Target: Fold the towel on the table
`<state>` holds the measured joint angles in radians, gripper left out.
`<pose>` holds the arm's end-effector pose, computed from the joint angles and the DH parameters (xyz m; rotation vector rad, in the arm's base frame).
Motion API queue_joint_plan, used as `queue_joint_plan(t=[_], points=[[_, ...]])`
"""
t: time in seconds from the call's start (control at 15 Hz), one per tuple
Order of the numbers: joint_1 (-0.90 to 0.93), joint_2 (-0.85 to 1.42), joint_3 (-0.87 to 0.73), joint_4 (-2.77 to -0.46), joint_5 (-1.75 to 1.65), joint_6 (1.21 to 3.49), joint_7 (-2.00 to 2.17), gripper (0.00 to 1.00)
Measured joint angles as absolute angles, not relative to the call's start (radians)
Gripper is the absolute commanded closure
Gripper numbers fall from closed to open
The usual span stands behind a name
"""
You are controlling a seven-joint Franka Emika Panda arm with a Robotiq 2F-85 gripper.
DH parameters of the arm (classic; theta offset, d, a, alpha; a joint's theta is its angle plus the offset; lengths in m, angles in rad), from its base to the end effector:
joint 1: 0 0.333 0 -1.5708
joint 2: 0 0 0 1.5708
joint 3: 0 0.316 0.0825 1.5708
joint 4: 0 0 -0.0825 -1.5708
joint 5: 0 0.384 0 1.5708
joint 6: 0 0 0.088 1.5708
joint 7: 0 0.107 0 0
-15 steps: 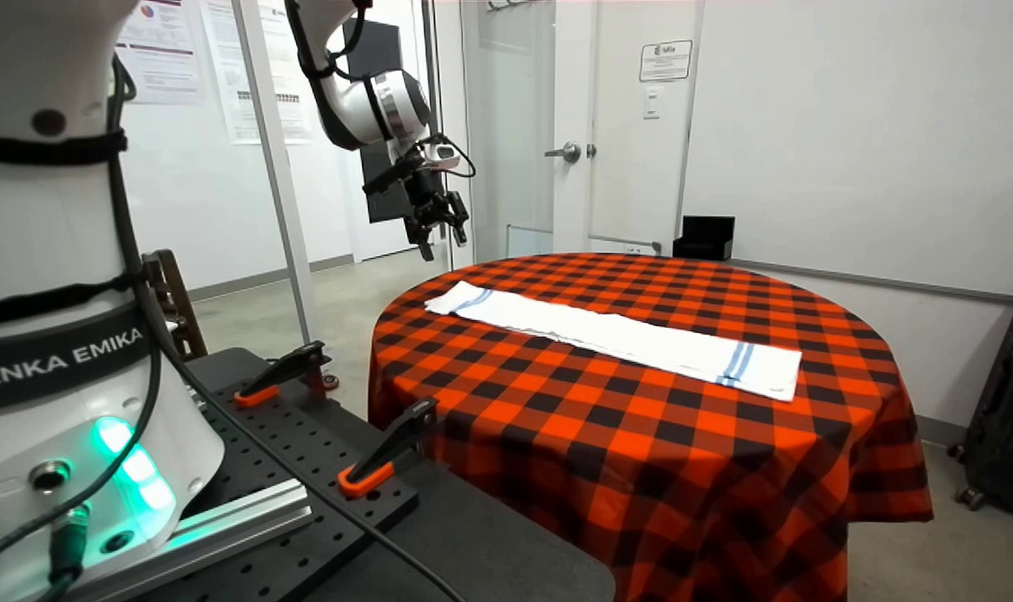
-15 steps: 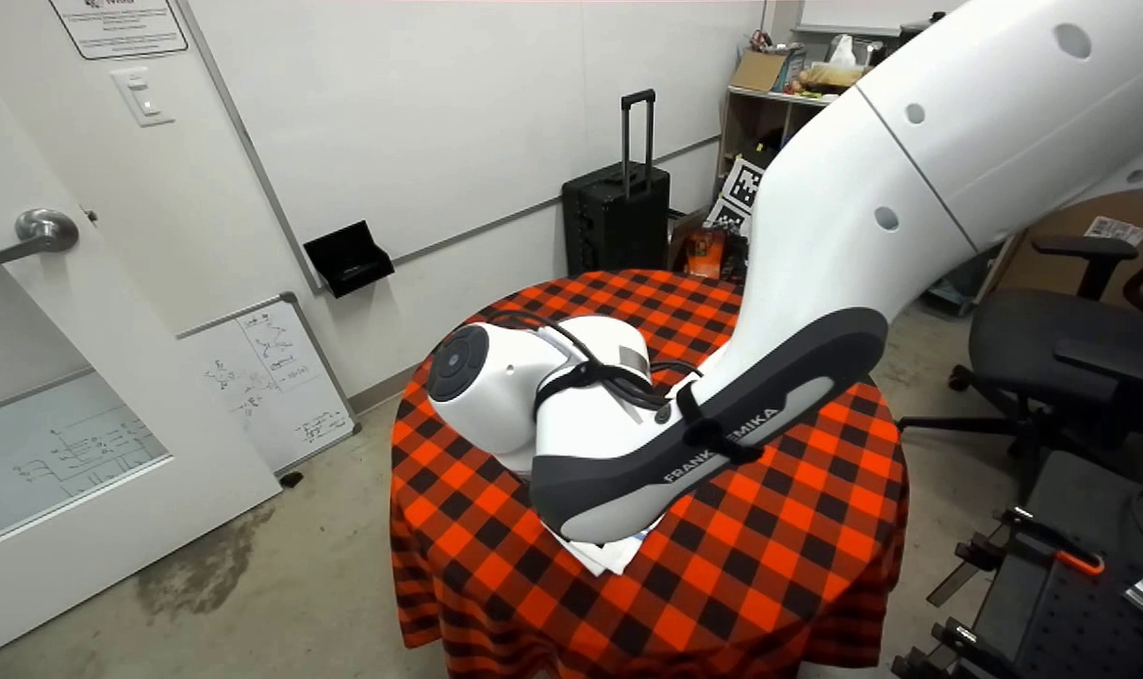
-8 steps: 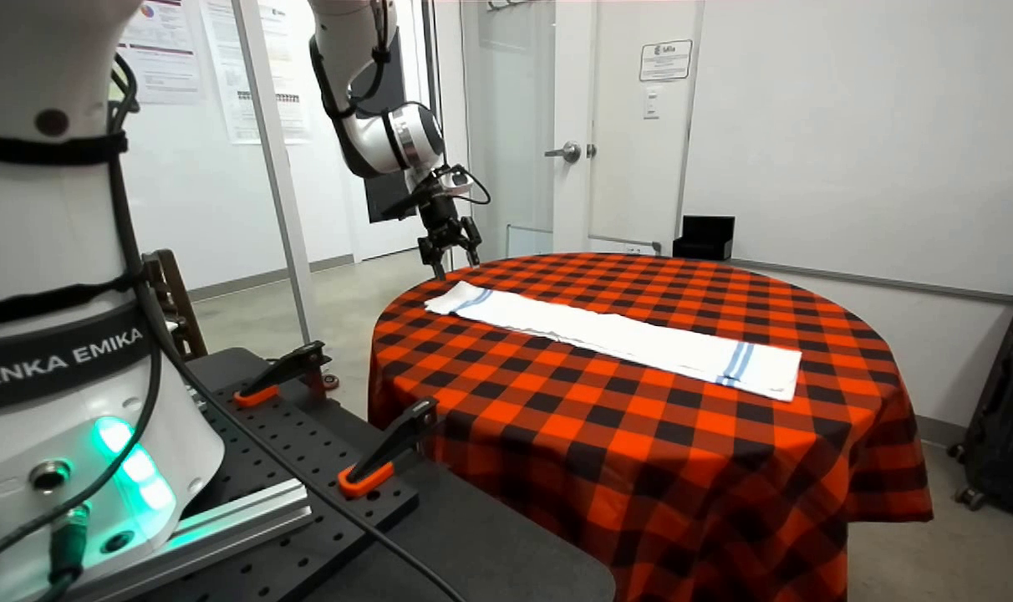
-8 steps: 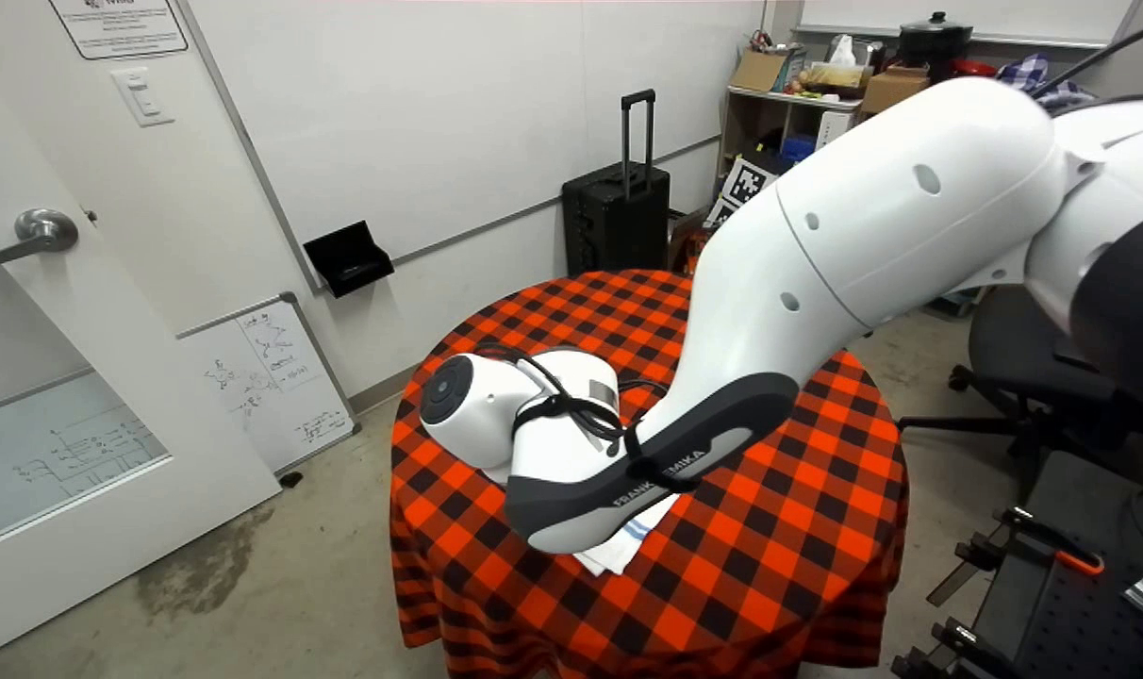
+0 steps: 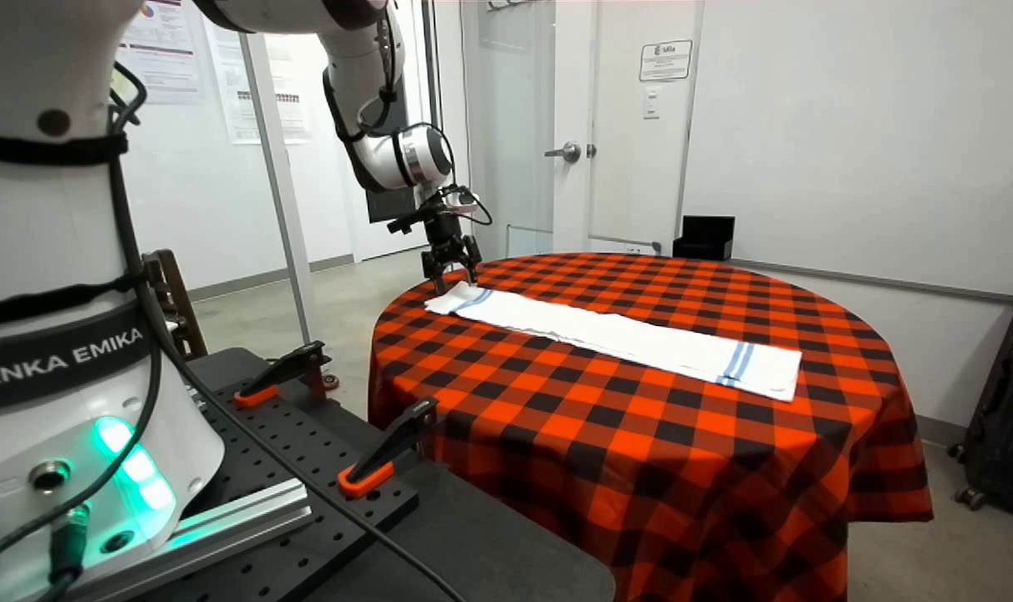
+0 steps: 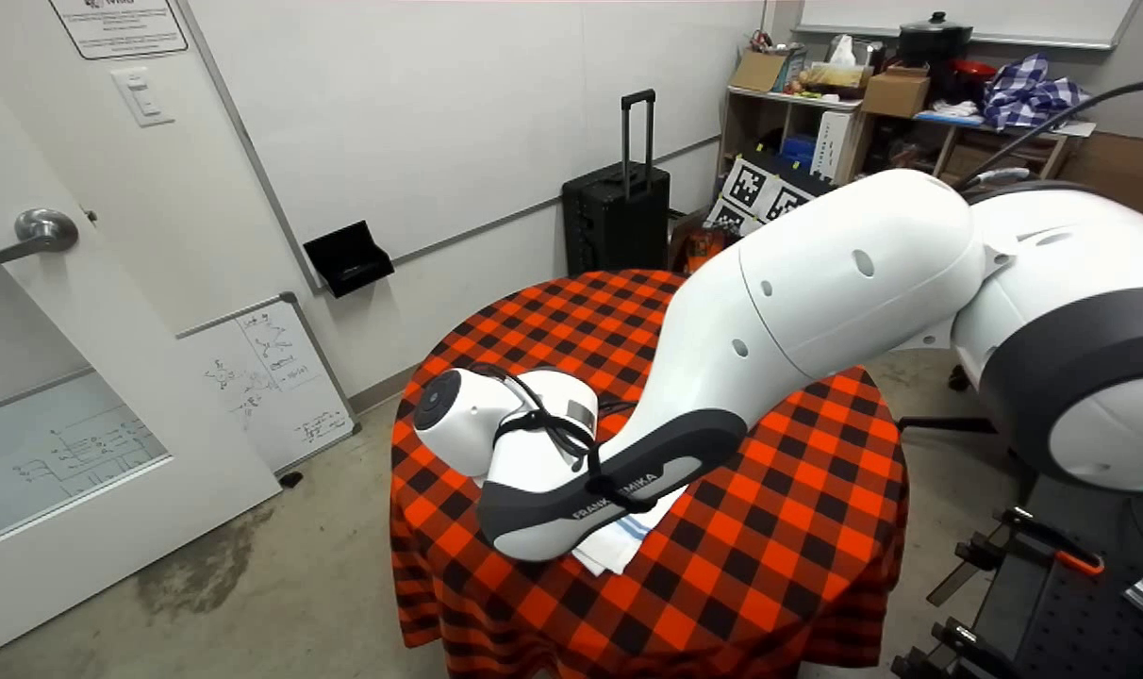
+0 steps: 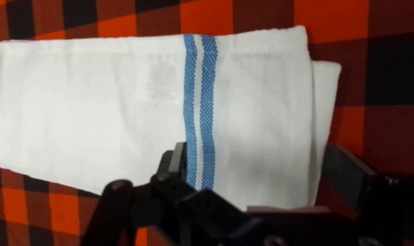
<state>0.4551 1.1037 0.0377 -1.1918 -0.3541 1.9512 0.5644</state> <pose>0.6399 0.3103 0.0811 2.7290 0.1406 -0.2205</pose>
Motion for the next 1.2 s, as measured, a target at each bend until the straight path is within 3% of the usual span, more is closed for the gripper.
queue_joint_plan(t=[0.47, 0.67, 1.2], points=[[0.455, 1.163, 0.031, -1.086, -0.303, 1.873, 0.564, 0.81], [0.456, 1.173, 0.030, -1.061, -0.298, 1.860, 0.564, 0.99], [0.458, 1.098, 0.055, -1.123, -0.298, 1.865, 0.571, 0.99]])
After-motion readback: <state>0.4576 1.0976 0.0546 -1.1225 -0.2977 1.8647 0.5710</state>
